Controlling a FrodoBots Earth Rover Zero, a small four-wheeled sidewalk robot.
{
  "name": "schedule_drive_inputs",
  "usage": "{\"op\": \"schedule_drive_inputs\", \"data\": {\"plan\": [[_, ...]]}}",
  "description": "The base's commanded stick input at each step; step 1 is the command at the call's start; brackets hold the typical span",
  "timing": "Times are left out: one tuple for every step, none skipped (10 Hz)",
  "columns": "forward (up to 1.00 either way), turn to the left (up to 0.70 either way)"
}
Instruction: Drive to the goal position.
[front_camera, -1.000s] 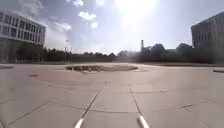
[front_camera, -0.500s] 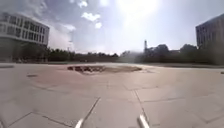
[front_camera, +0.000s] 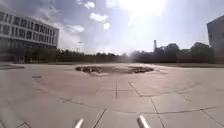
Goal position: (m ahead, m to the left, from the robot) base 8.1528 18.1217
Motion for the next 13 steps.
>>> {"op": "schedule_drive_inputs", "data": {"plan": [[0.7, 0.0], [0.7, 0.0], [0.7, 0.0], [0.7, 0.0], [0.7, 0.0], [0.7, 0.0], [0.7, 0.13], [0.7, 0.3], [0.7, 0.35], [0.7, 0.35], [0.7, 0.35], [0.7, 0.35], [0.7, 0.19]]}}
